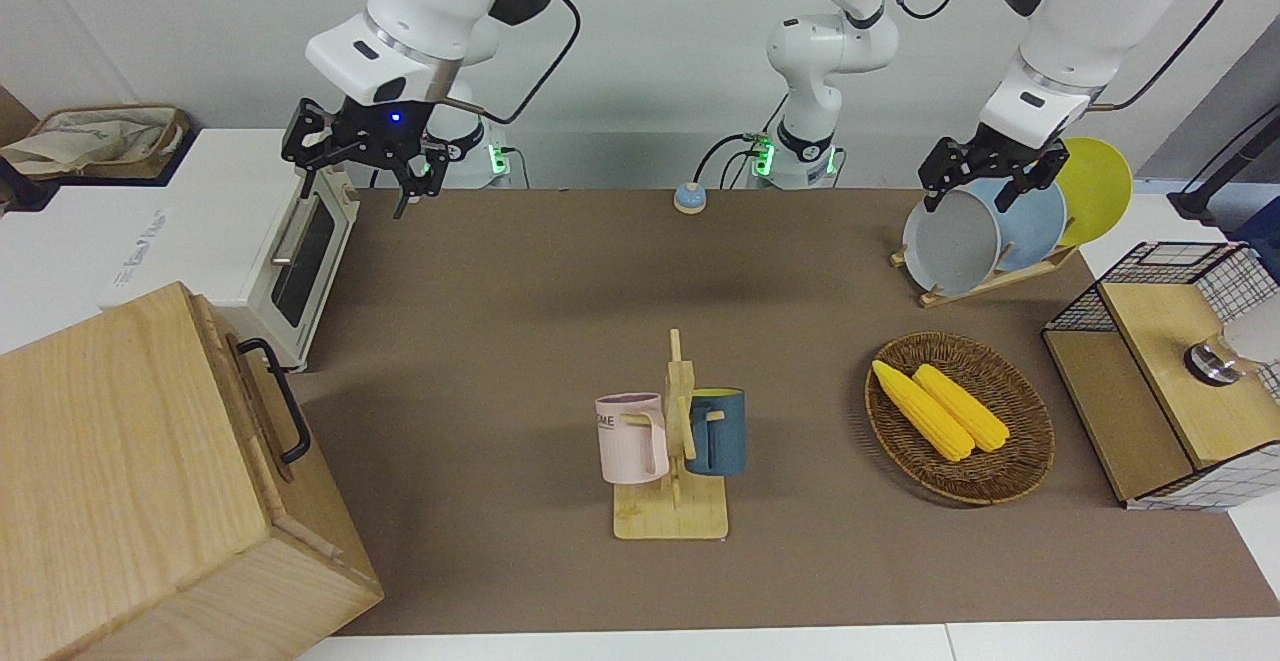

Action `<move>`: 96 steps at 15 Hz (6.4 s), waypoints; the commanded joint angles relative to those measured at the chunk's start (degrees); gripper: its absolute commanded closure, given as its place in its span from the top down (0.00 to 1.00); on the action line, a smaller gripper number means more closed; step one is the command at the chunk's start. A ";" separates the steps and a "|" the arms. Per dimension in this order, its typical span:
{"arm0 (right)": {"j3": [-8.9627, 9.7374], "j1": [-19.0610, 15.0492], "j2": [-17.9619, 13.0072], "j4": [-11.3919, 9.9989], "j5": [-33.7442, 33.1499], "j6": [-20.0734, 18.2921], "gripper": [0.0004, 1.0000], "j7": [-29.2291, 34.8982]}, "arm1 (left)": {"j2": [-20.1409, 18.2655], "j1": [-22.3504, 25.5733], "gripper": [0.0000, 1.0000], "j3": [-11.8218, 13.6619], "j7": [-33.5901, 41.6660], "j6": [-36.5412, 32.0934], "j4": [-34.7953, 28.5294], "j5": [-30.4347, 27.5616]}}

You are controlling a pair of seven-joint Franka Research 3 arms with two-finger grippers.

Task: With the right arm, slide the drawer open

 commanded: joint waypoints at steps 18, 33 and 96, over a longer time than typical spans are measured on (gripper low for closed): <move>0.53 1.35 10.39 -15.02 -42.55 17.95 0.99 12.26 | 0.65 0.31 0.99 -0.41 0.51 -1.13 1.40 0.99; 0.45 -2.51 17.51 -17.49 -63.14 17.78 0.98 26.24 | 0.65 0.31 0.99 -0.41 0.51 -1.13 1.49 0.99; 0.53 19.28 19.45 -14.50 -50.22 -0.33 0.94 23.17 | 0.65 0.31 0.99 -0.41 0.51 -1.13 1.40 0.99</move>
